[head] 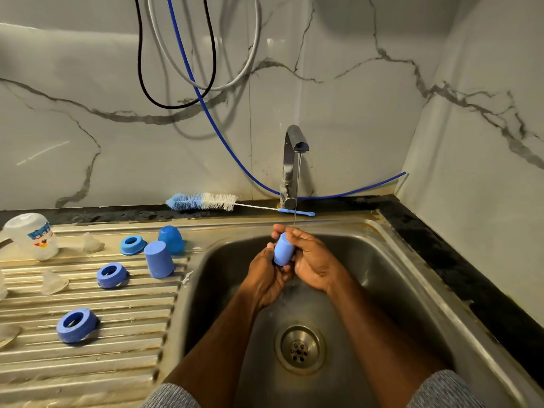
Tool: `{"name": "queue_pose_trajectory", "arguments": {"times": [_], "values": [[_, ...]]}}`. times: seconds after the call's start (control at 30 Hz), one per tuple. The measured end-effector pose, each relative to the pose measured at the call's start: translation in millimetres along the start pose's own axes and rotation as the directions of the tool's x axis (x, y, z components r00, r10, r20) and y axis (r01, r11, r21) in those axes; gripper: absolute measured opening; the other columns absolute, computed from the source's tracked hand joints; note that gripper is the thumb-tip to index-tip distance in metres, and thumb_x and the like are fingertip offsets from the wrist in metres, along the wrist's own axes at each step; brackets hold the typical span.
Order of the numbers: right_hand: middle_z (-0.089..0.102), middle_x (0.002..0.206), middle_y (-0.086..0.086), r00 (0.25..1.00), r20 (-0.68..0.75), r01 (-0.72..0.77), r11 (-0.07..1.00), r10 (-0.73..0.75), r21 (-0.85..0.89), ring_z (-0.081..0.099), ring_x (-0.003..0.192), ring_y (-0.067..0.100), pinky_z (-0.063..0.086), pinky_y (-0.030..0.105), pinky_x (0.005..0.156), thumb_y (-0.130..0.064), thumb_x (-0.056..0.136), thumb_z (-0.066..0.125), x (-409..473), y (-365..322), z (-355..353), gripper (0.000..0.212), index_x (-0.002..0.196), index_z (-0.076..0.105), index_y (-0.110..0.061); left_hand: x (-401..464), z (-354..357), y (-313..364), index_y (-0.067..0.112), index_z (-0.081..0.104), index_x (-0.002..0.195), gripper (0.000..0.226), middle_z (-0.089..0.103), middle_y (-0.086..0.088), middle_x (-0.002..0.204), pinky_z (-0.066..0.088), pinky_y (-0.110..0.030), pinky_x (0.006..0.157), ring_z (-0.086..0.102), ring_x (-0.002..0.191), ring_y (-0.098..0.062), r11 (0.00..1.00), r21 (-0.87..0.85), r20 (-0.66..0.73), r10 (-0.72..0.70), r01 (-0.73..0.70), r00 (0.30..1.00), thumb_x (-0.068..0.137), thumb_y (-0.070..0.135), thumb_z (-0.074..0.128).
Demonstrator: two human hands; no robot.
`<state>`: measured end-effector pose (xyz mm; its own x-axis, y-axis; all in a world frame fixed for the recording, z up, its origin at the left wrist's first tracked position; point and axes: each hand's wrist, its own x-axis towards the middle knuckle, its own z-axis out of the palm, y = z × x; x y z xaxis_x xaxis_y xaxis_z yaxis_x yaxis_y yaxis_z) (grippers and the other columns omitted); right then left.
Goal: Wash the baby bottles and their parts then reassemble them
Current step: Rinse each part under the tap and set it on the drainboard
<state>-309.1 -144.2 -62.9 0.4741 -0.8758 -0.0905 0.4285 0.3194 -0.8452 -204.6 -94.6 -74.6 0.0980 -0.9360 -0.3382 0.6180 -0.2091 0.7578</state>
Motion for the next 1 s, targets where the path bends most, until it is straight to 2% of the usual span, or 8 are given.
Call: {"name": "queue_pose_trajectory", "arguments": {"times": [0.17,0.33,0.4,0.57,0.67,0.77,0.83,1.0], "values": [[0.065,0.085,0.006,0.94,-0.339,-0.041,0.971,-0.042,-0.234,0.062,0.078,0.017,0.054,0.03,0.073,-0.025,0.106,0.045,2,7,17,0.031,0.088,0.067,-0.013,-5,1,-3,0.003,0.053,0.119,0.042,0.057,-0.013,0.073,0.043,-0.02,0.039,0.049,0.048,-0.013,0.996,0.059,-0.012,-0.068,0.068,0.998,0.111,0.036,0.028],[0.071,0.116,0.012,0.999,-0.007,-0.046,0.999,0.046,-0.027,0.066,0.108,0.022,0.05,0.037,0.1,-0.017,0.106,0.038,-12,-5,1,0.032,0.12,0.064,-0.005,-3,2,4,0.005,0.052,0.115,0.046,0.055,-0.011,0.07,0.032,-0.021,0.039,0.043,0.047,-0.011,0.997,0.041,0.041,-0.072,0.07,0.997,0.11,0.04,0.023],[0.07,0.121,0.013,0.998,0.024,-0.063,0.998,0.063,-0.021,0.066,0.113,0.023,0.05,0.038,0.102,-0.014,0.105,0.04,-14,-5,-3,0.033,0.128,0.061,-0.003,-3,4,4,0.004,0.053,0.112,0.048,0.056,-0.012,0.071,0.033,-0.021,0.039,0.044,0.047,-0.012,0.997,0.009,0.059,-0.082,0.082,0.995,0.11,0.041,0.023],[0.069,0.109,0.014,0.919,-0.384,-0.159,0.974,0.086,-0.162,0.065,0.094,0.021,0.052,0.034,0.086,-0.031,0.107,0.044,2,1,16,0.033,0.106,0.066,-0.007,-2,9,-6,0.007,0.06,0.11,0.041,0.063,-0.014,0.078,0.044,-0.021,0.043,0.055,0.054,-0.015,0.996,-0.017,-0.019,-0.082,0.082,0.996,0.111,0.035,0.03],[0.061,0.106,0.038,0.904,-0.427,-0.124,0.969,0.021,-0.215,0.058,0.061,0.017,0.049,0.032,0.062,-0.042,0.104,0.046,4,0,19,0.047,0.1,0.065,0.001,3,15,-11,0.005,0.064,0.122,0.037,0.07,-0.017,0.102,0.055,-0.031,0.064,0.064,0.079,-0.025,0.993,0.044,-0.059,0.114,-0.112,0.992,0.109,0.028,0.038],[0.062,0.116,0.035,0.908,-0.418,-0.105,0.971,0.005,-0.215,0.066,0.083,0.027,0.057,0.047,0.081,-0.047,0.103,0.046,0,0,14,0.05,0.115,0.063,-0.001,7,17,-8,0.002,0.06,0.125,0.03,0.069,-0.018,0.114,0.058,-0.047,0.092,0.068,0.104,-0.031,0.93,0.203,-0.157,0.339,-0.306,0.927,0.104,0.022,0.053],[0.066,0.115,0.02,0.867,-0.494,-0.222,0.938,0.065,-0.265,0.064,0.102,0.032,0.054,0.048,0.092,-0.053,0.102,0.044,2,-3,12,0.045,0.112,0.063,-0.014,9,15,-7,0.003,0.058,0.127,0.031,0.067,-0.017,0.117,0.057,-0.049,0.095,0.068,0.107,-0.03,0.908,0.255,-0.205,0.386,-0.332,0.899,0.101,0.019,0.06],[0.07,0.106,0.01,0.885,-0.455,-0.229,0.759,-0.098,-0.609,0.063,0.085,0.021,0.045,0.028,0.059,-0.041,0.104,0.048,6,-3,1,0.037,0.124,0.066,-0.016,14,14,-11,0.002,0.055,0.131,0.041,0.068,-0.018,0.119,0.059,-0.044,0.091,0.069,0.105,-0.028,0.919,0.236,-0.273,0.374,-0.315,0.887,0.094,0.013,0.07]]}}
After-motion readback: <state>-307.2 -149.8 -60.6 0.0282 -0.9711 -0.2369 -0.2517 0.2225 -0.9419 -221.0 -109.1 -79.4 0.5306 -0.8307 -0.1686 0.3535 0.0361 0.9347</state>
